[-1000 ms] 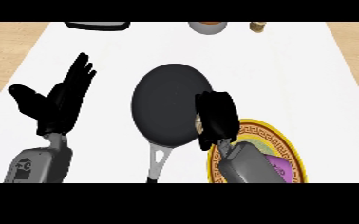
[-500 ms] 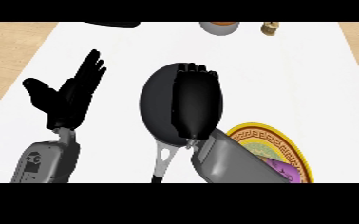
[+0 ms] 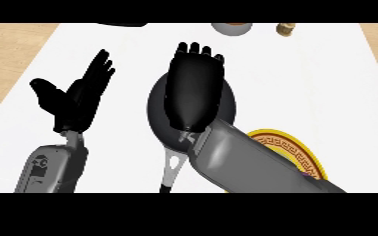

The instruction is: Pick the cupcake from the plate and place it in the pan

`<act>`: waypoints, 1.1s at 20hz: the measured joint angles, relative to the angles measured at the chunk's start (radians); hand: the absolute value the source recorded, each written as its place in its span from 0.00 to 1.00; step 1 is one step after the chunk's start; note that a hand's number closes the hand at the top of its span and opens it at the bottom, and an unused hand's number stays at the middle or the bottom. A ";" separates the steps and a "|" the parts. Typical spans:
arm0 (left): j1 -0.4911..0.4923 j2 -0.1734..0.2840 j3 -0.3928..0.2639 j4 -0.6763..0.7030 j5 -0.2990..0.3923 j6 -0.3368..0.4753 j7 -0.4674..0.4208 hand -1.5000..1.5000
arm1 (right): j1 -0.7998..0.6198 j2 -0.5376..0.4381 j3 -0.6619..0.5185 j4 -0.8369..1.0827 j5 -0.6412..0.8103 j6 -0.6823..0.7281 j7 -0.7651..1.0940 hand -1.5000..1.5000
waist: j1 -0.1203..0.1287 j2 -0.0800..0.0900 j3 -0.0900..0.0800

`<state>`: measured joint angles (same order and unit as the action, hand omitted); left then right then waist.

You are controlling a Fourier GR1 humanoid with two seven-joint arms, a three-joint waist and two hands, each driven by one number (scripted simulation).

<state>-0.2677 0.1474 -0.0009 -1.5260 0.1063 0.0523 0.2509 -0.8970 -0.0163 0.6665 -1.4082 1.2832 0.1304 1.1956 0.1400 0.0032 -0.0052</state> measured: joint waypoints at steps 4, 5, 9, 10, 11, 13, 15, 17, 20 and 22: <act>-0.006 -0.002 0.001 0.002 -0.005 0.007 0.000 0.50 | -0.044 -0.002 0.001 0.045 -0.016 -0.031 0.033 1.00 | -0.016 0.001 0.001; -0.006 -0.001 0.006 0.002 -0.004 0.009 0.001 0.50 | -0.053 -0.002 -0.004 0.058 -0.018 -0.038 0.038 1.00 | -0.020 0.002 0.001; 0.001 0.009 0.024 0.001 -0.001 0.013 -0.005 0.50 | -0.060 -0.001 -0.011 0.088 -0.021 -0.079 0.049 1.00 | -0.046 0.001 0.003; 0.004 0.012 0.031 0.001 -0.001 0.015 -0.007 0.50 | -0.056 -0.001 -0.013 0.094 -0.021 -0.091 0.049 1.00 | -0.053 0.001 0.003; 0.020 0.014 0.034 -0.004 0.001 0.011 -0.013 0.50 | -0.057 -0.001 -0.020 0.112 -0.020 -0.103 0.046 1.00 | -0.055 0.002 0.003; 0.018 0.014 0.040 0.008 -0.002 0.018 -0.020 0.50 | -0.044 -0.001 -0.008 0.132 -0.029 -0.130 0.038 1.00 | -0.067 0.003 0.004; 0.035 0.007 0.034 -0.012 -0.006 0.023 -0.023 0.50 | -0.016 0.000 0.003 0.159 -0.035 -0.168 0.025 1.00 | -0.071 0.003 0.004; 0.026 0.006 0.040 -0.001 -0.003 0.022 -0.026 0.50 | 0.002 0.001 0.007 0.186 -0.048 -0.208 0.006 1.00 | -0.078 0.006 0.005; 0.025 0.008 0.043 0.005 -0.006 0.024 -0.031 0.50 | 0.034 0.003 0.016 0.241 -0.065 -0.284 -0.025 1.00 | -0.082 0.008 0.005; 0.021 0.018 0.051 -0.010 -0.001 0.020 -0.017 0.50 | 0.057 0.004 0.018 0.292 -0.073 -0.346 -0.050 1.00 | -0.082 0.008 0.005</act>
<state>-0.2467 0.1657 0.0499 -1.5357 0.1054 0.0728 0.2344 -0.8404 -0.0125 0.6843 -1.1160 1.2097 -0.2152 1.1456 0.0580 0.0110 0.0000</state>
